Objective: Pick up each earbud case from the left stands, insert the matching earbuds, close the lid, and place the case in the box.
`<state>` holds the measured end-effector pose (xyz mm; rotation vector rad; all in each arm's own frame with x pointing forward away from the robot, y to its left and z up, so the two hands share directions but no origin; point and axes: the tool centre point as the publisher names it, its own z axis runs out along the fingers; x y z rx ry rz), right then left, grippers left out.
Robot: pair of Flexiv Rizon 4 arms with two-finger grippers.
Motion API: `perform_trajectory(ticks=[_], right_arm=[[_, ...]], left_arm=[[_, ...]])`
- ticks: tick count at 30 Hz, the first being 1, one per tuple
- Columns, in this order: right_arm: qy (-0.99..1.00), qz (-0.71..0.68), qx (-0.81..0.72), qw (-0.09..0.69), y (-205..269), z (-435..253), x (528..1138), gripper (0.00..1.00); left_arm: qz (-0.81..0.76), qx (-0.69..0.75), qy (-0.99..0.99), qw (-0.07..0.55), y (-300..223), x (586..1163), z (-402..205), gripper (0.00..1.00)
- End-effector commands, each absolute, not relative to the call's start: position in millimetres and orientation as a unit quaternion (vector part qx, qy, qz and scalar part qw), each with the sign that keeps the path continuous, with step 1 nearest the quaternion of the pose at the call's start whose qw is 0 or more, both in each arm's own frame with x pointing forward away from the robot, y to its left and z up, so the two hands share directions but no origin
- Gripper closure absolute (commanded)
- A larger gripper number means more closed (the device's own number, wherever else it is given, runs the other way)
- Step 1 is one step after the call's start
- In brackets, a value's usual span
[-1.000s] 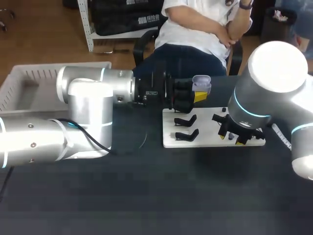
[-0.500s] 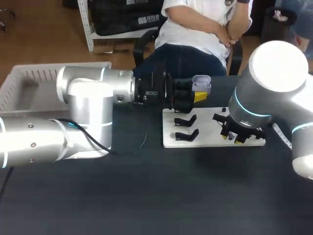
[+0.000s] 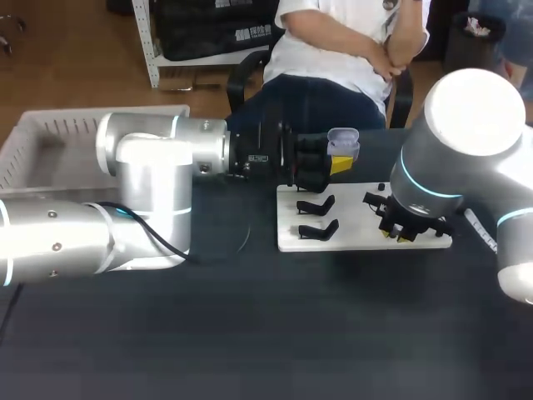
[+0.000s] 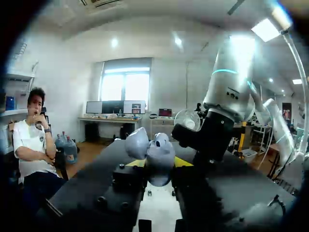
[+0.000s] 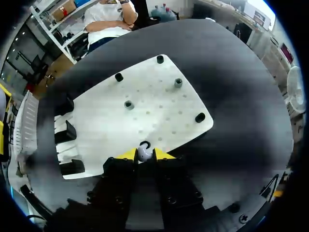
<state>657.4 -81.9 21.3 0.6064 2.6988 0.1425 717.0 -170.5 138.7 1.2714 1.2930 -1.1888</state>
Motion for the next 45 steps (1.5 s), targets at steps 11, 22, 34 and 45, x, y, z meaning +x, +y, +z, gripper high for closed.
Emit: perform_trajectory(ticks=[11,22,34,45], right_arm=[[0.956,0.047,0.214,0.193,-82,42,653,1.0],[0.984,0.064,0.03,0.165,-86,112,608,1.0],[0.979,0.041,-0.14,0.141,-68,157,572,1.0],[0.963,0.045,-0.232,0.132,-47,192,573,1.0]], left_arm=[[-0.483,0.516,0.527,0.471,-171,715,138,1.0],[-0.483,0.516,0.527,0.471,-171,715,138,1.0],[-0.483,0.516,0.527,0.471,-171,715,138,1.0],[-0.483,0.516,0.527,0.471,-171,715,138,1.0]])
